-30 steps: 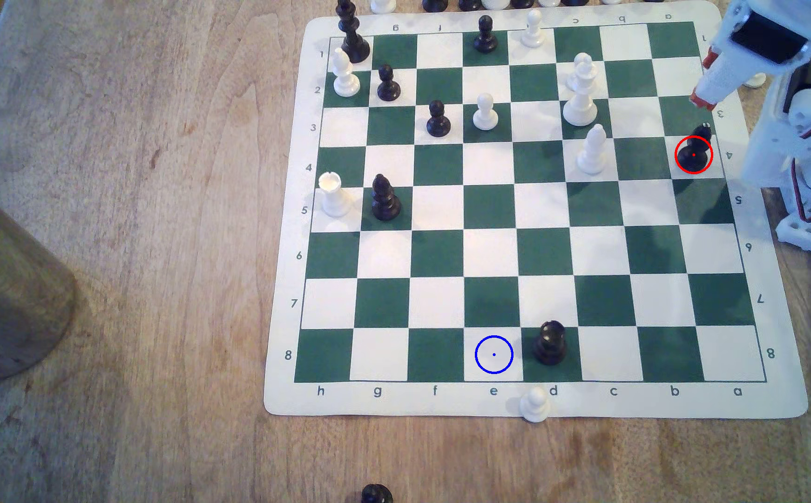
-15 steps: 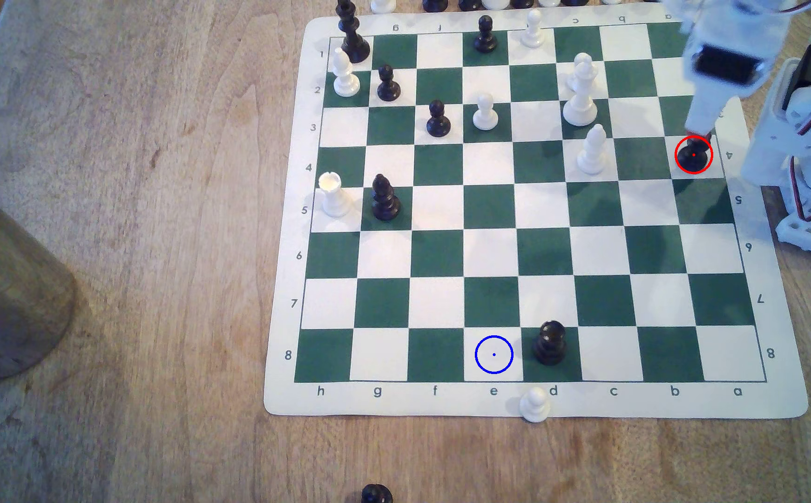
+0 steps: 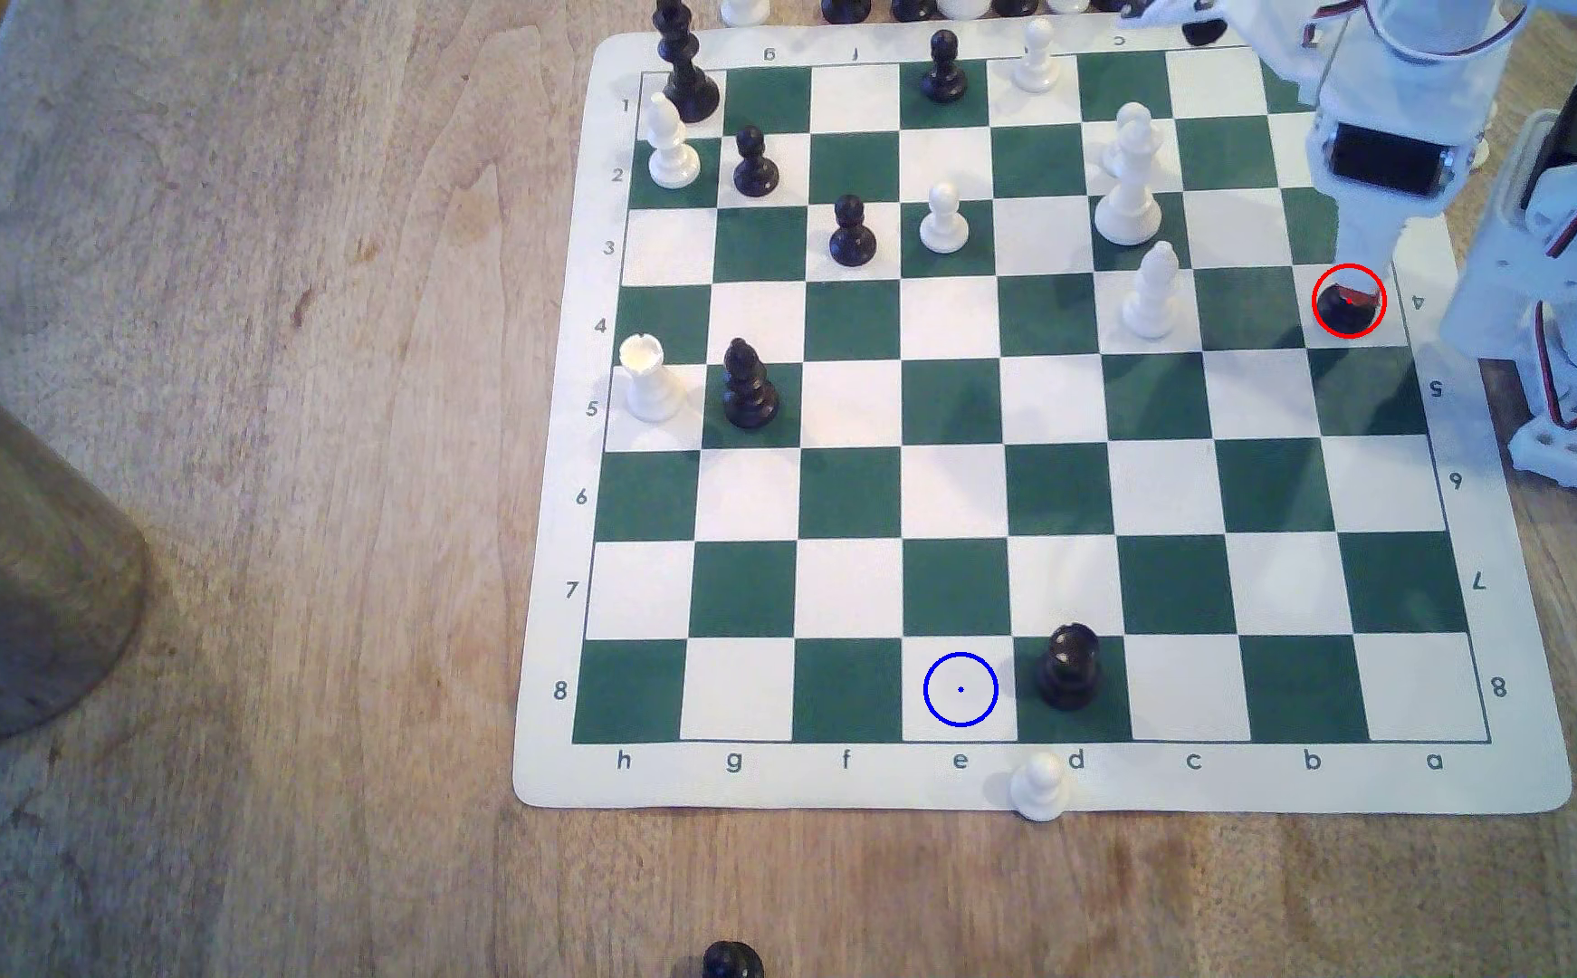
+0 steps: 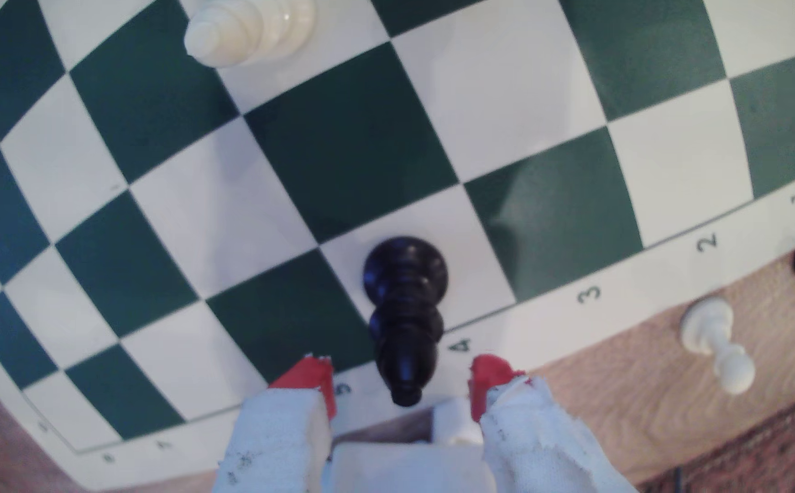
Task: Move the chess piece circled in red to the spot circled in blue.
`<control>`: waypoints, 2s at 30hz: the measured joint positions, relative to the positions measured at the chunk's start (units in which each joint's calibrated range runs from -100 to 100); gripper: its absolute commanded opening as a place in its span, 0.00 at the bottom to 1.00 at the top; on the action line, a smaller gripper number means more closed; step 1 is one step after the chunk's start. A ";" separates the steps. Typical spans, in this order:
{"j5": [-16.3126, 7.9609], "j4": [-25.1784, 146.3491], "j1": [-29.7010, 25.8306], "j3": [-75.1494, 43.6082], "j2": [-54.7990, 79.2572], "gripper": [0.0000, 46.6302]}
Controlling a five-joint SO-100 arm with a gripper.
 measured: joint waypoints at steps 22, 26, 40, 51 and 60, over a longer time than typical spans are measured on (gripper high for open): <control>-0.54 -3.35 -0.37 2.26 2.68 0.29; -1.42 -3.51 -1.33 2.26 2.68 0.30; -2.25 -4.78 -2.65 2.26 3.10 0.25; -2.25 -3.75 -2.65 2.26 3.10 0.18; -2.30 -3.67 -3.10 2.26 3.10 0.10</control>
